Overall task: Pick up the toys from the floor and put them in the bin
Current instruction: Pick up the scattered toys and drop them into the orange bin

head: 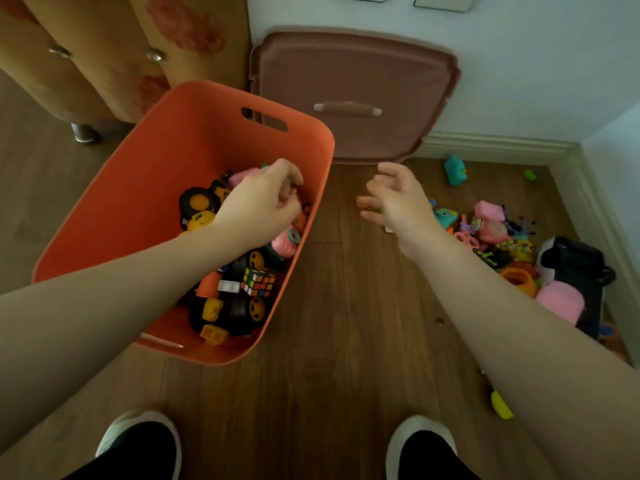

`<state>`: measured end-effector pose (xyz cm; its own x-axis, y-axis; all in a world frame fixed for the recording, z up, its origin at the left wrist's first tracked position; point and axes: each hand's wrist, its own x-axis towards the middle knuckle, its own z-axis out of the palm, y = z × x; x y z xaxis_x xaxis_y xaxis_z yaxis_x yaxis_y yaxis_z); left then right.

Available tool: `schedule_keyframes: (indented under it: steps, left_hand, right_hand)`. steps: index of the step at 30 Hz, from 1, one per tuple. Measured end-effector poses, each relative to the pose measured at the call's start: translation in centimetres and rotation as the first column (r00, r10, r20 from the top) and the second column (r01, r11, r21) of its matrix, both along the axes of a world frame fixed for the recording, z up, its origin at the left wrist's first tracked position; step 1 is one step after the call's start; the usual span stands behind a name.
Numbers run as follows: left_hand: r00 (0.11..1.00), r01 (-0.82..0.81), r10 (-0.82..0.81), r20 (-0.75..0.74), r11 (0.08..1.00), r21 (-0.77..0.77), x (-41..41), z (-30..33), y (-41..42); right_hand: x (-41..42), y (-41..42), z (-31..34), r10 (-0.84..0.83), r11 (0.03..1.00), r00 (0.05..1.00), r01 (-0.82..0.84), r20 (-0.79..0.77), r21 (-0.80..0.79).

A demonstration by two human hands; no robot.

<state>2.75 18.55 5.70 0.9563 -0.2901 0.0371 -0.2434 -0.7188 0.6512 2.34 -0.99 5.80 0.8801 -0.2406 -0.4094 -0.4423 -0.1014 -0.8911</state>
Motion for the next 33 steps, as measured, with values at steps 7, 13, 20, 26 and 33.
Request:
schedule_keyframes:
  steps: [7,13,20,26,33]
  left_hand:
    - [0.836,0.547,-0.535,-0.122,0.829,0.114,-2.7,0.6,-9.3]
    - [0.692,0.715,-0.583,-0.426,0.638,0.287,-5.1,-3.6,-17.2]
    - [0.59,0.804,-0.537,-0.603,0.459,0.378,-6.2,-7.3,-21.5]
    - [0.673,0.74,-0.482,-0.562,0.44,0.509,-5.1,-8.9,-24.5]
    - [0.826,0.563,-0.375,-0.42,0.553,0.614,-2.1,-10.5,-28.8]
  right_hand:
    - [-4.6,-12.2,-3.9,0.03,0.951,0.966,-0.106,-0.255,-0.291]
    - [-12.7,-19.8,-10.8,0.175,0.73,0.852,-0.448,-0.494,-0.516]
    - [-15.5,-20.2,-15.6,0.341,0.61,0.751,-0.634,-0.565,-0.476]
    - [-14.3,-19.8,-17.7,0.395,0.472,0.743,-0.668,-0.54,-0.575]
    - [-10.3,-22.9,-17.1,-0.146,0.955,0.976,0.097,-0.16,-0.279]
